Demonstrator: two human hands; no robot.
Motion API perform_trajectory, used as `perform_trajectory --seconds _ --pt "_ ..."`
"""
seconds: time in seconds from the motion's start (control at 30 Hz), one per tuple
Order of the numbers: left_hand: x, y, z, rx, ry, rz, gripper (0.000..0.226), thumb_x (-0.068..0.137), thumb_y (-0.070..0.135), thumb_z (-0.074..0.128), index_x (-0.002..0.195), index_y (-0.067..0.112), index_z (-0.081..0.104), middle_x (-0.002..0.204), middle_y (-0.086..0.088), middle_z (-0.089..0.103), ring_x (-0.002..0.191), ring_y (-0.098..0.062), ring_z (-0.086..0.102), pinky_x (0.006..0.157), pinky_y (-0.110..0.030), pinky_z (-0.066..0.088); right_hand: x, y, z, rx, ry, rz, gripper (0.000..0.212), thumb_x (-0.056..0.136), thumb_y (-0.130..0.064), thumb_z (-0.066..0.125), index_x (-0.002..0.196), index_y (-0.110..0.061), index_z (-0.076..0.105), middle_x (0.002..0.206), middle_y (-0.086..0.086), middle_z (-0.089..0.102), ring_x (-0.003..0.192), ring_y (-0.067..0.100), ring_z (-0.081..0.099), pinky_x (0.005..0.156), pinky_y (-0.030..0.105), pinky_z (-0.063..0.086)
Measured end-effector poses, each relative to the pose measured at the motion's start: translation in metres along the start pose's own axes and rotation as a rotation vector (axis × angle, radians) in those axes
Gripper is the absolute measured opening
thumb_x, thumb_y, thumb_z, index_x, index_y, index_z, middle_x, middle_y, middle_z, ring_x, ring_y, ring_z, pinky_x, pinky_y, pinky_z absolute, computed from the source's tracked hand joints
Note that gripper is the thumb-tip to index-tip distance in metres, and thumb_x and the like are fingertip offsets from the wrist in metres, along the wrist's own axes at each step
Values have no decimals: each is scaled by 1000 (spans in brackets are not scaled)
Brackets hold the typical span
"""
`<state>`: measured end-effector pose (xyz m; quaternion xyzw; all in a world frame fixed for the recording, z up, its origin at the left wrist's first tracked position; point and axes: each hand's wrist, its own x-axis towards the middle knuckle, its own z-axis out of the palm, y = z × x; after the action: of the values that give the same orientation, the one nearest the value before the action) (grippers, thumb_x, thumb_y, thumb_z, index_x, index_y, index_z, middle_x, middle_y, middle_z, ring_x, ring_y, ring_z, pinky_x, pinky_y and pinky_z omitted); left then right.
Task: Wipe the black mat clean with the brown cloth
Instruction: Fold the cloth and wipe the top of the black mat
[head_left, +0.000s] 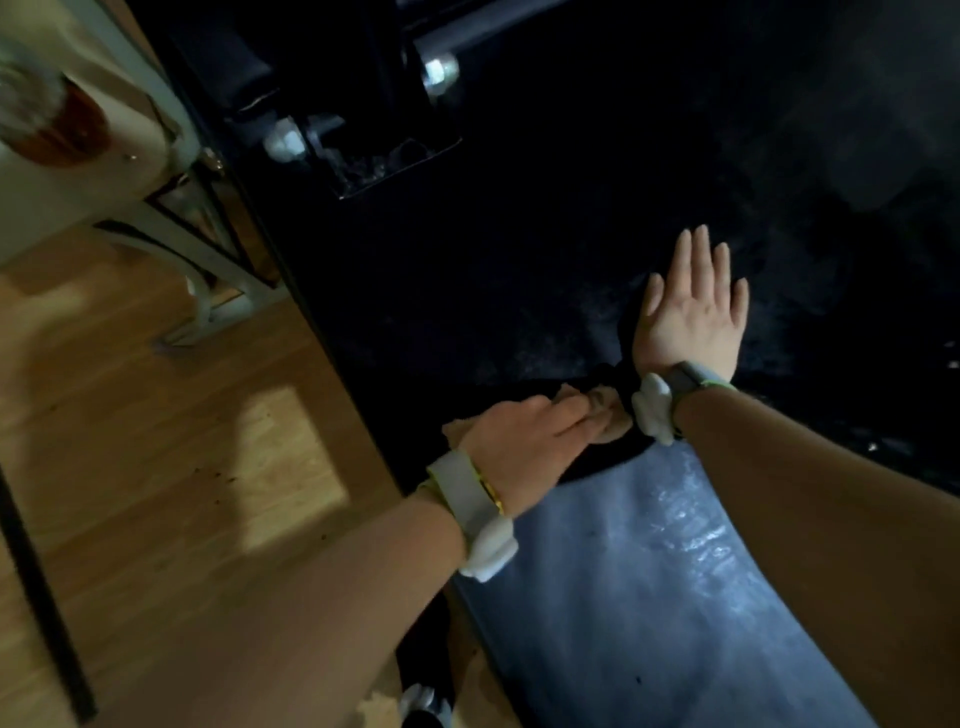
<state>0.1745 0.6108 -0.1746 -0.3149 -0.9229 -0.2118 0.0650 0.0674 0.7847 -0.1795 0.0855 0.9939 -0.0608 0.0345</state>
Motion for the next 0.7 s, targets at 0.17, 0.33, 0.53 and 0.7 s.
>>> perform_trajectory --seconds 0.17,0.33,0.53,0.7 --pt "65 -61 -12 94 173 -285 38 82 6 54 116 17 67 106 -5 67 67 -32 61 45 -34 52 -1 2 1 7 18 1 56 102 -39 17 154 -19 9 161 -3 5 148 18 3 119 41 5" --pt "75 -68 -10 40 162 -367 38 84 4 62 118 18 66 110 -3 65 77 -33 63 50 -38 54 6 11 -12 142 -47 -34 54 103 -38 26 153 -20 17 160 -4 13 148 17 7 116 39 6" --pt "80 -60 -11 93 154 -383 33 89 13 51 118 17 67 111 -5 67 85 -33 66 52 -39 55 16 112 -28 40 -42 142 54 102 -40 30 152 -25 17 161 -5 10 148 20 4 117 46 6" --pt "94 -27 10 30 175 -227 37 88 13 46 121 20 61 105 -7 68 75 -33 66 53 -38 55 15 125 -23 10 -23 131 54 102 -43 20 153 -28 10 161 -8 5 148 19 2 118 45 4"
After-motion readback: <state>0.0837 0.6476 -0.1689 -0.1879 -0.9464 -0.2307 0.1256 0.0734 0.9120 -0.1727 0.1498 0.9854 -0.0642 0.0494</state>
